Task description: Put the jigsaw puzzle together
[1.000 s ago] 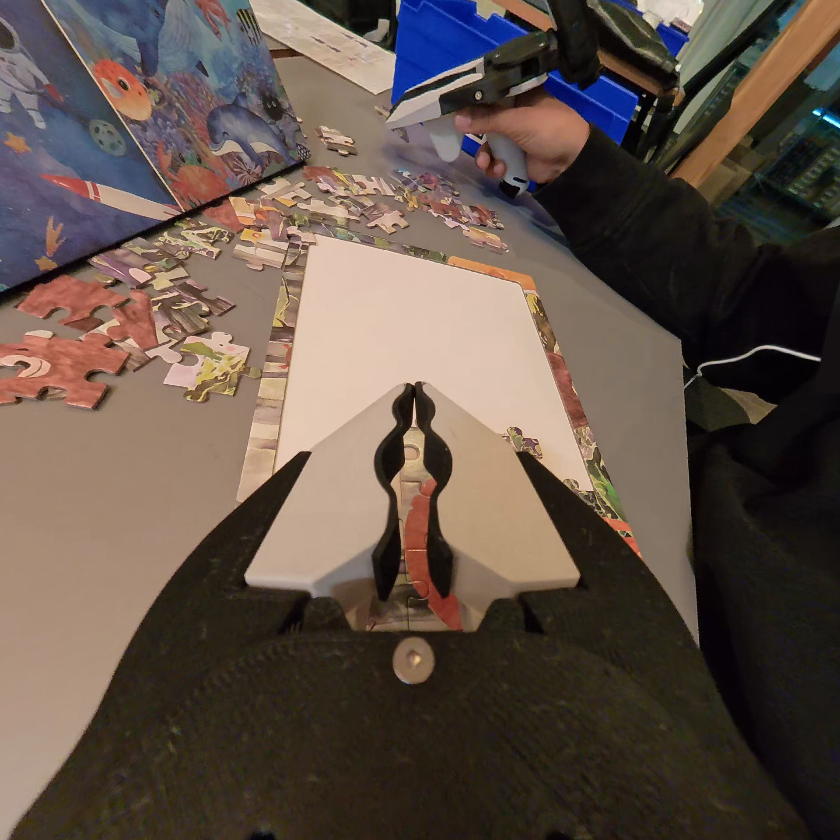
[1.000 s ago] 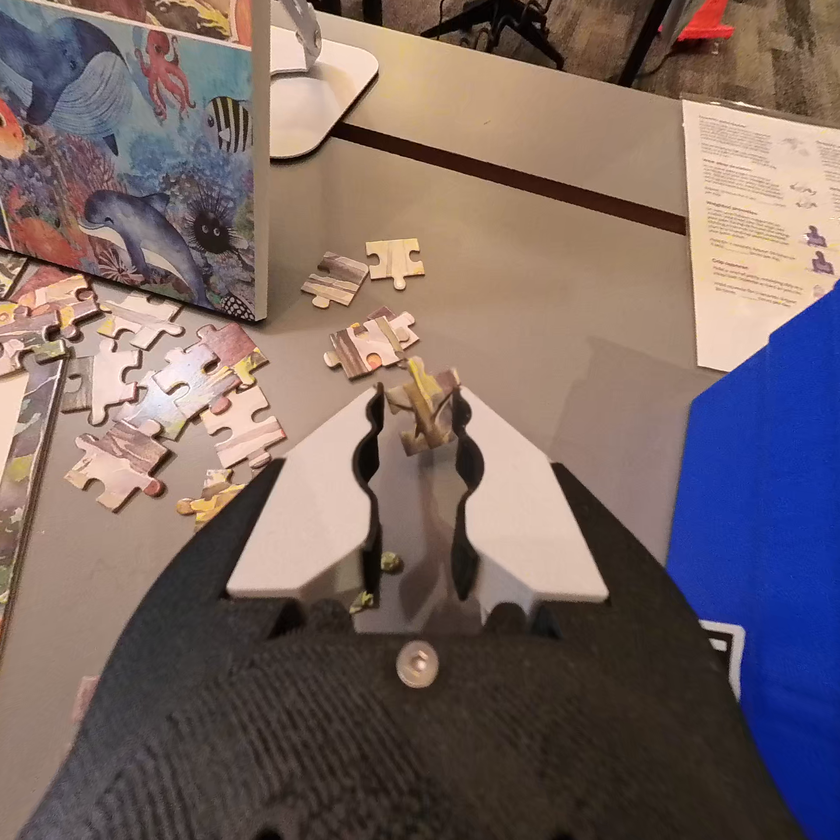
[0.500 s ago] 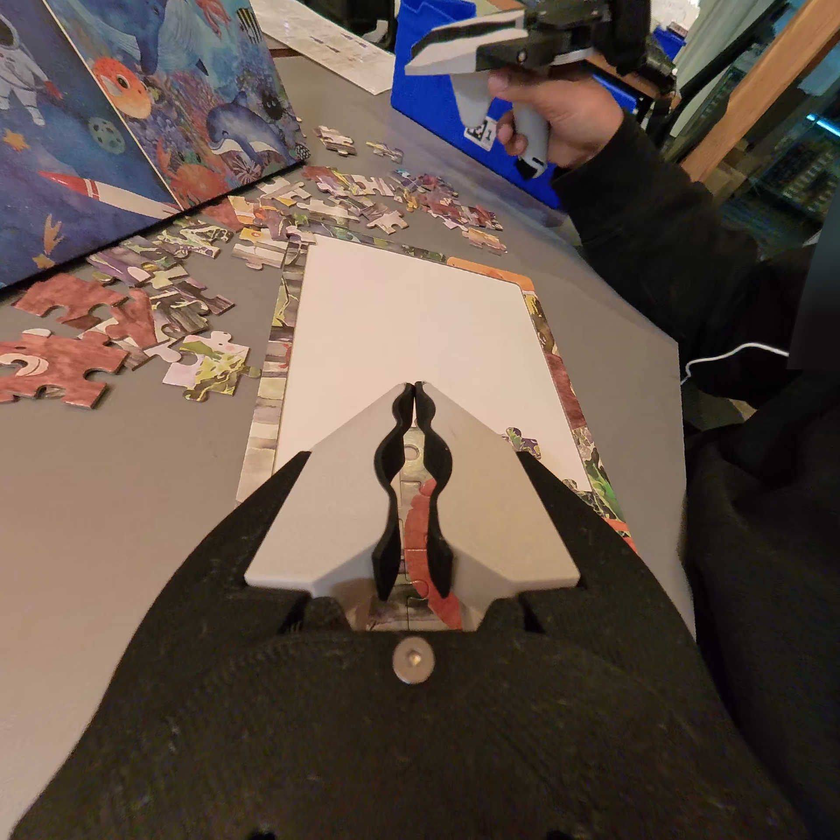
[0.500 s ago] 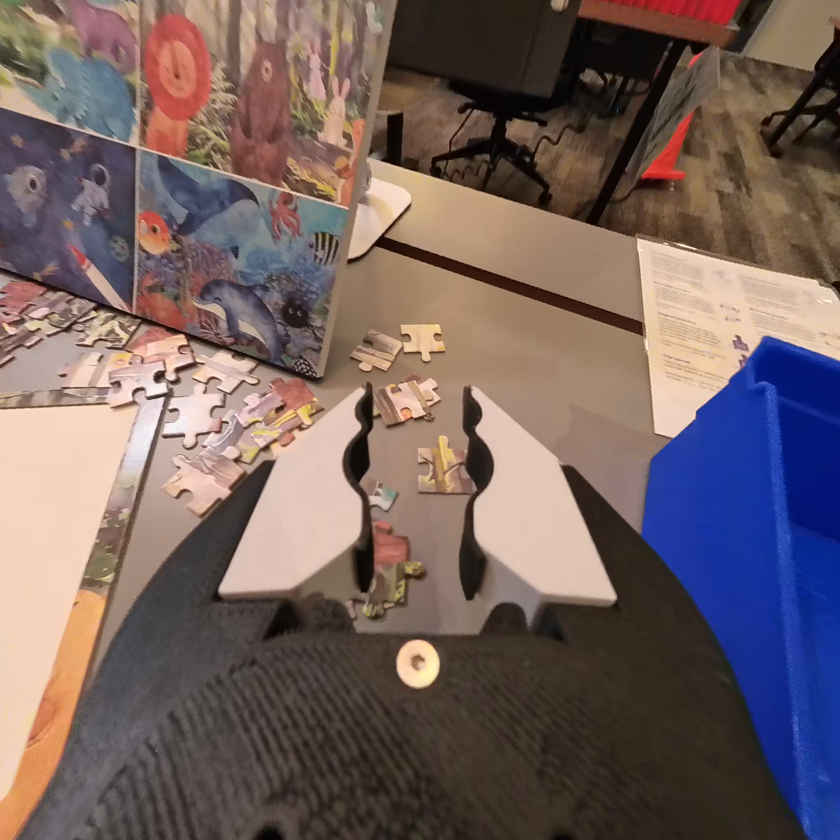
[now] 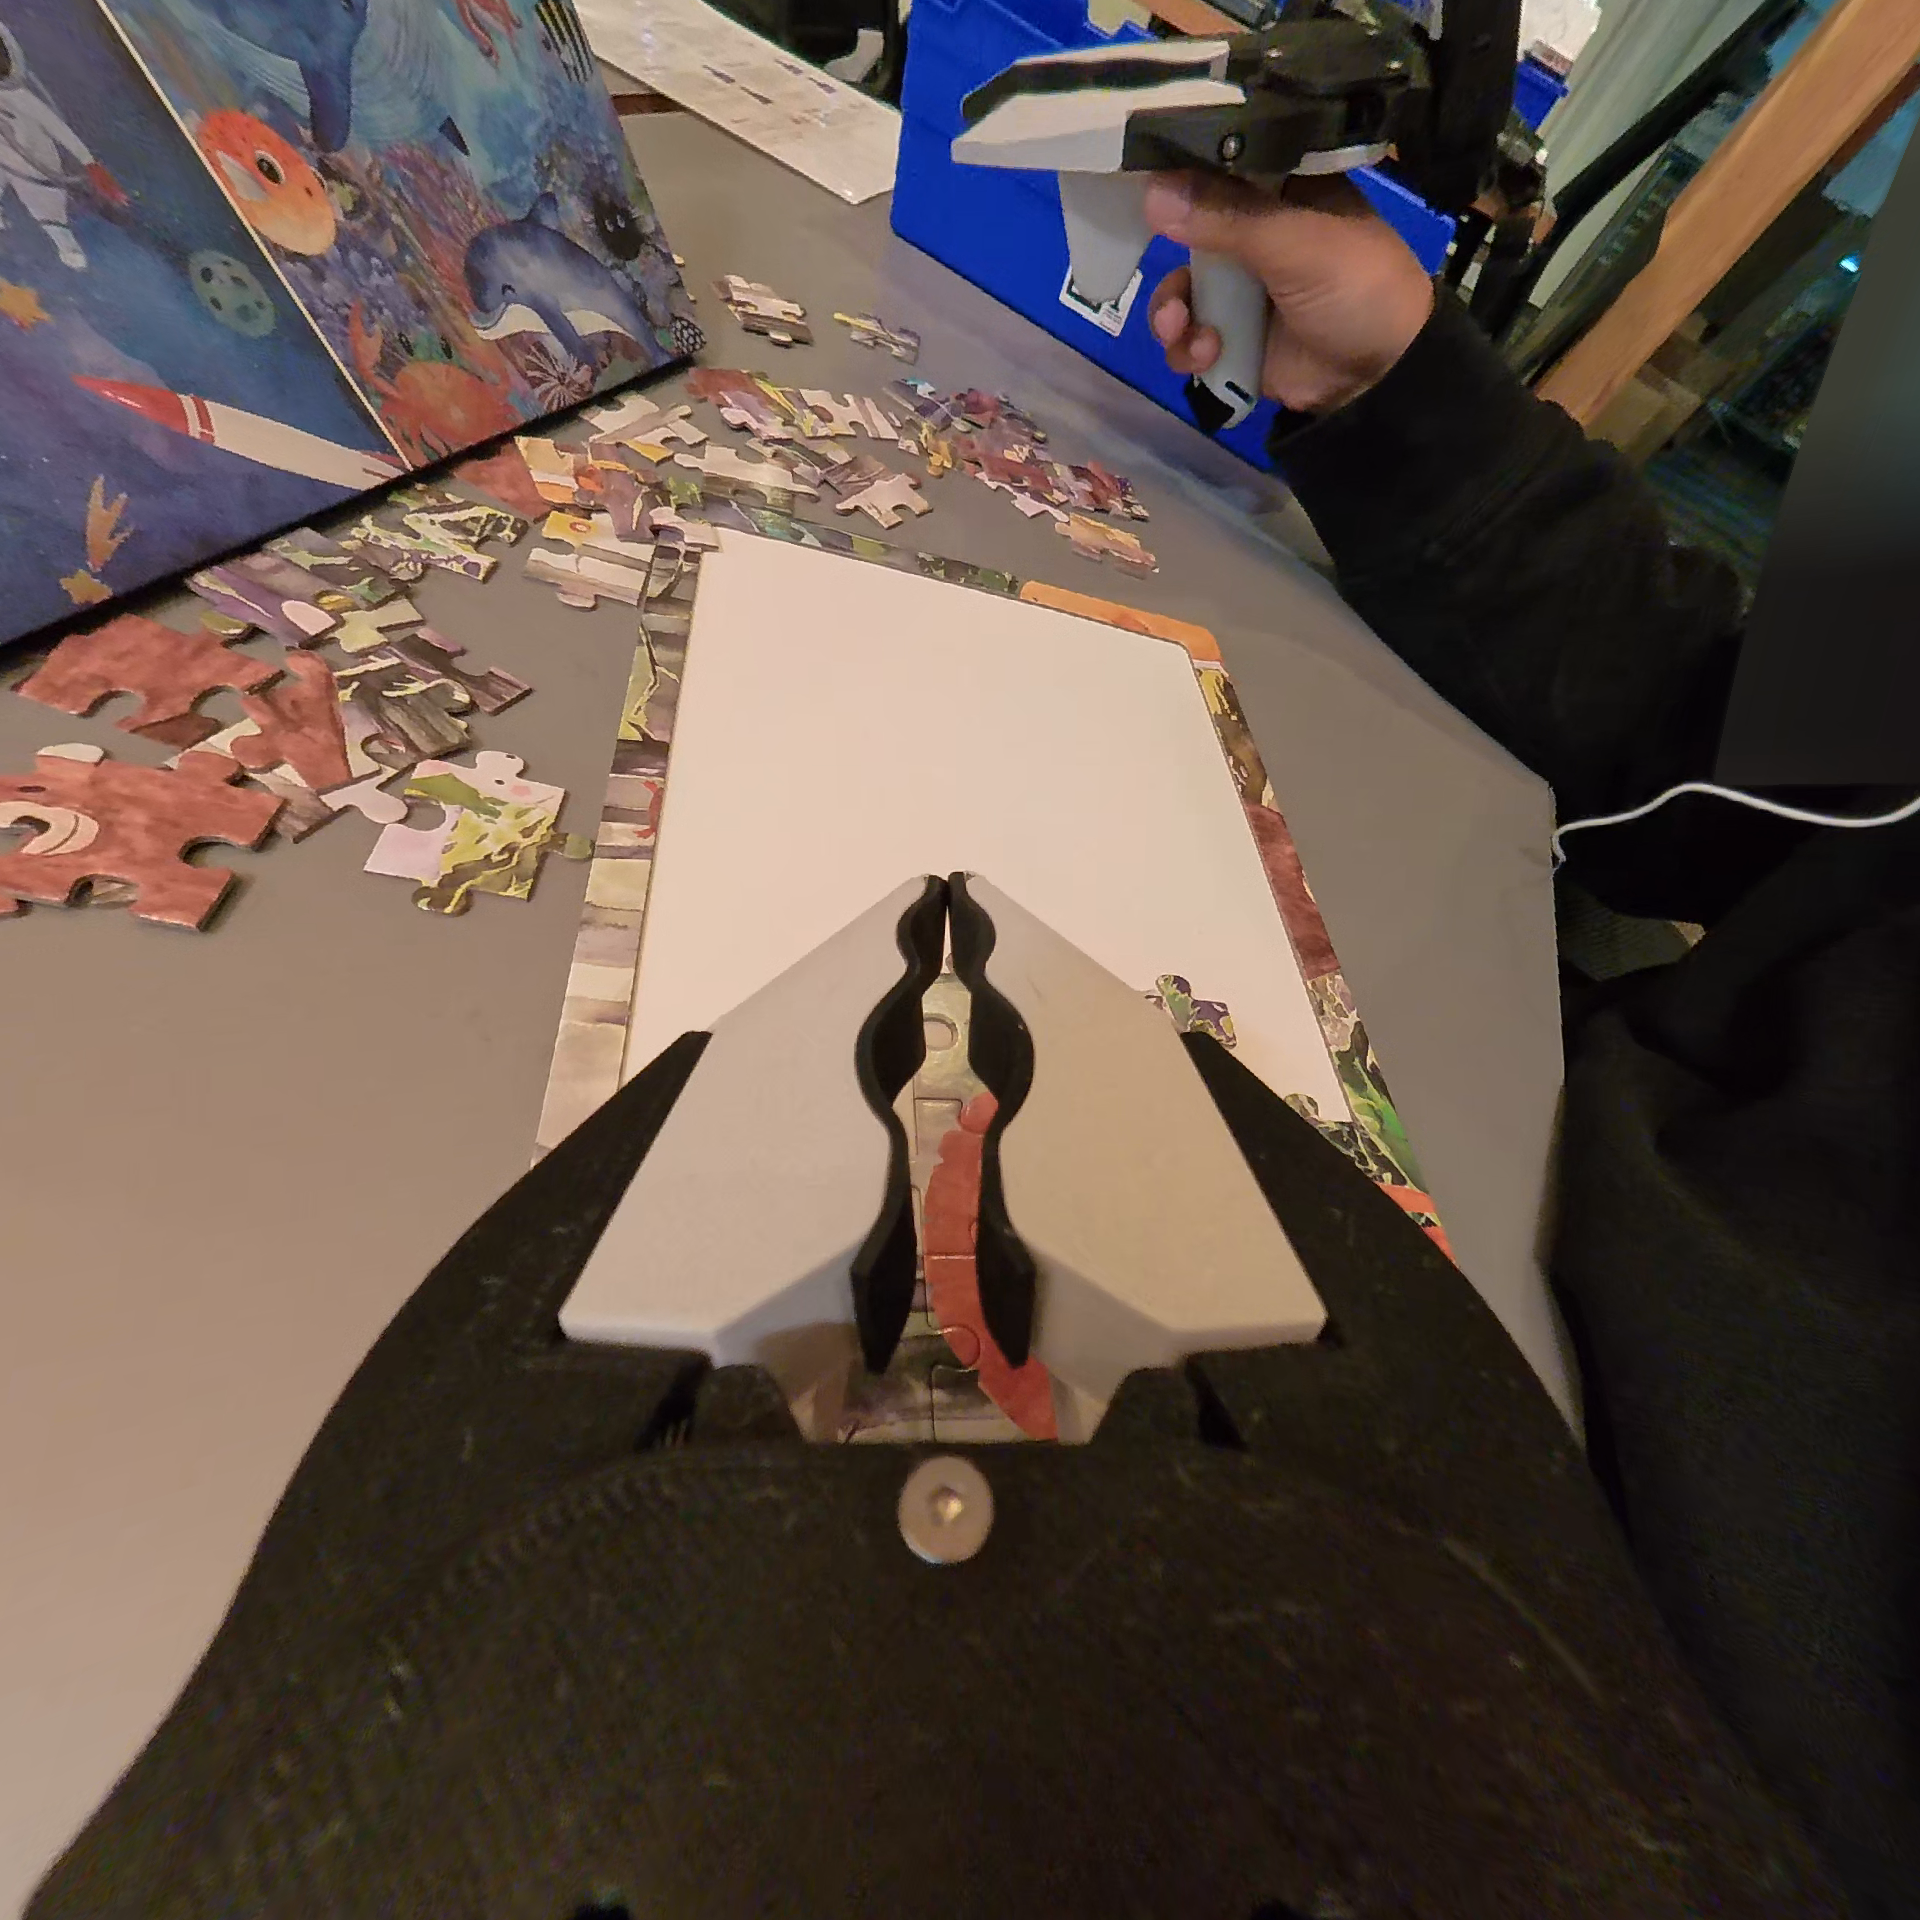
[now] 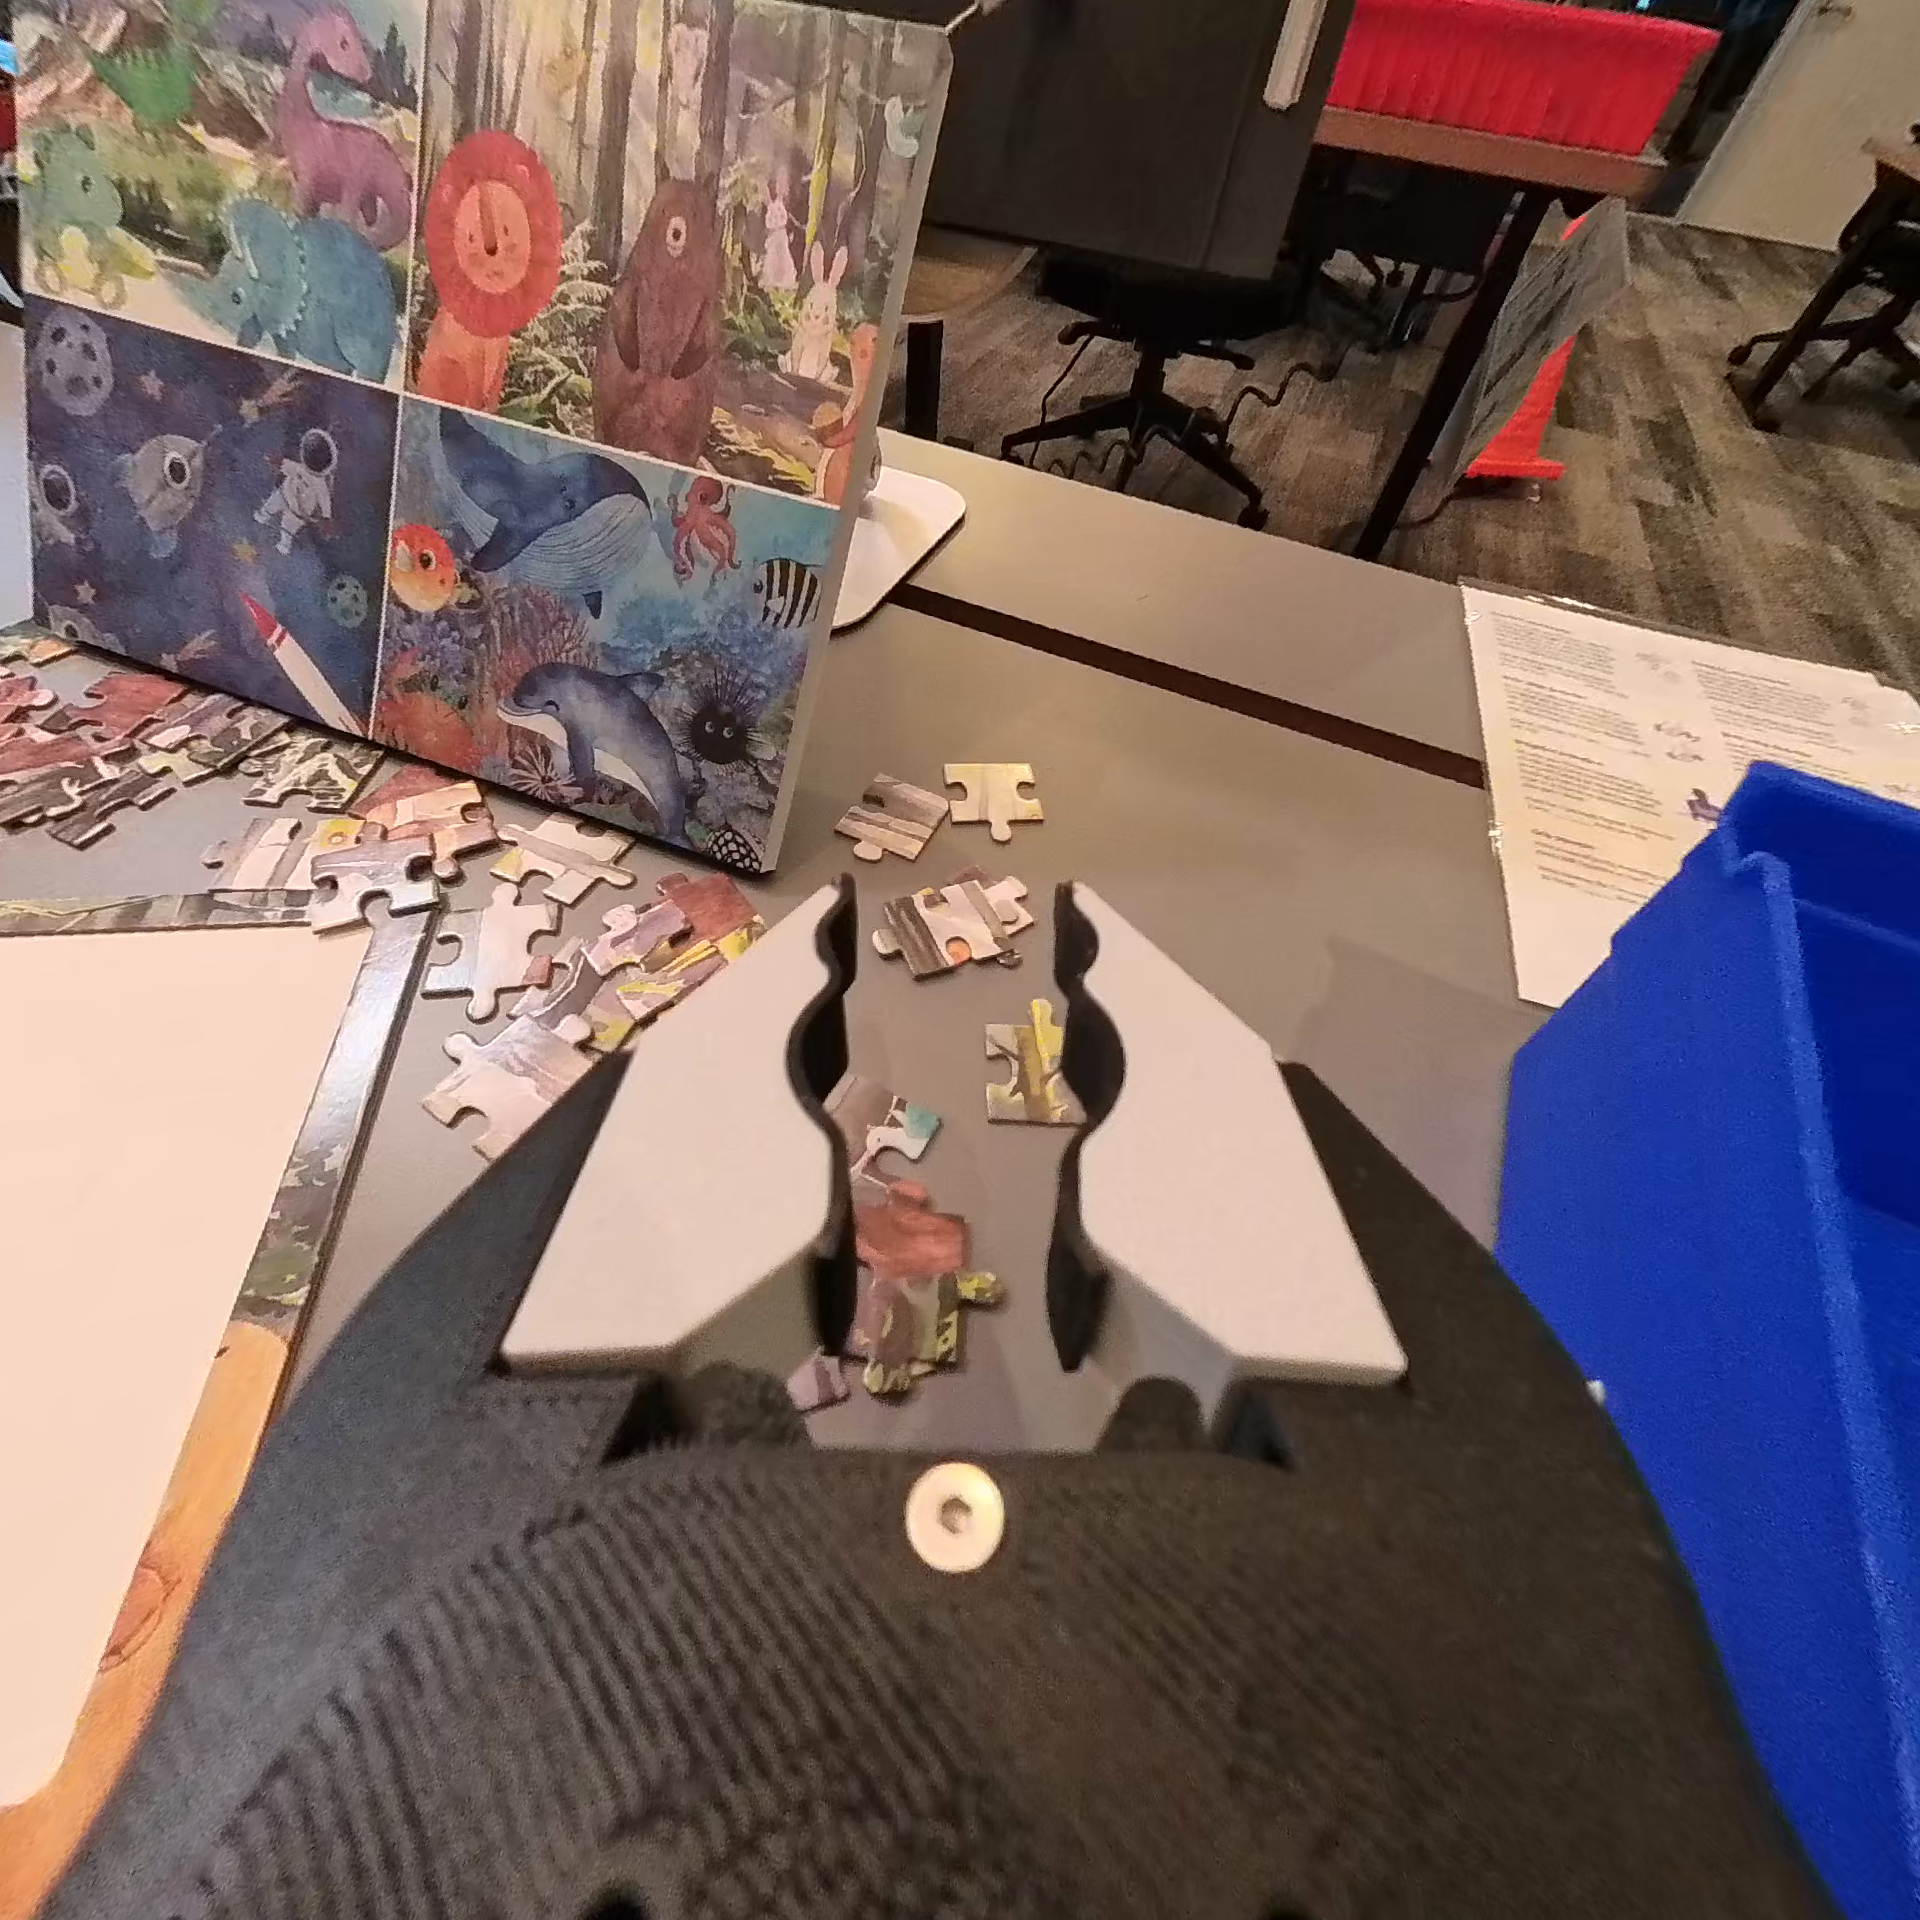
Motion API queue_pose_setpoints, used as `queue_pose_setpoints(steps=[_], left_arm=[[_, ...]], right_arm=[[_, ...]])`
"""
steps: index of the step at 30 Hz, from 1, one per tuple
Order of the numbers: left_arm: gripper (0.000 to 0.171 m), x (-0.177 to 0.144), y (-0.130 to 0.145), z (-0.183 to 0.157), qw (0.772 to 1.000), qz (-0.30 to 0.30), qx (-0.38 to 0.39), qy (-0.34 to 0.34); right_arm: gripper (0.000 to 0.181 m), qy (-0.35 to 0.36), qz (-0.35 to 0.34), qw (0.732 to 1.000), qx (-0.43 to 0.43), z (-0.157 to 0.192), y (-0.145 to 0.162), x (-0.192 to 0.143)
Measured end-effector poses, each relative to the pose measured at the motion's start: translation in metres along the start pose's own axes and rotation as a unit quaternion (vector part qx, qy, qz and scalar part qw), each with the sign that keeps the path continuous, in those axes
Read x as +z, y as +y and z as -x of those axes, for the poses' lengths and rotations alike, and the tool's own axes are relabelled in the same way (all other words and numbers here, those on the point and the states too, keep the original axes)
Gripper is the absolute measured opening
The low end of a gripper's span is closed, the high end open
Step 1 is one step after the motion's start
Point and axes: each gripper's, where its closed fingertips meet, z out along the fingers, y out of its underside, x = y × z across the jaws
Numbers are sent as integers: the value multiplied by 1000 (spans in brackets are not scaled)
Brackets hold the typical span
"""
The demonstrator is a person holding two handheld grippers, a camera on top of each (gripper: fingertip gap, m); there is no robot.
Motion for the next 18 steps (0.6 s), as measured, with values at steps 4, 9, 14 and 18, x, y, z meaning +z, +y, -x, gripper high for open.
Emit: queue_pose_setpoints(steps=[4,9,14,18], left_arm=[[0,0,0,0,1000,0,1,0],[0,0,0,0,1000,-1,2,-1],[0,0,0,0,1000,-2,2,-3],[0,-1,-1,0,1000,-4,0,-3]], right_arm=[[36,5,-6,1000,0,-2,-1,-1],[36,7,-11,1000,0,-3,-2,-2],[38,10,-23,1000,-1,-2,-6,-4],[38,8,-27,1000,-8,1,-7,-4]])
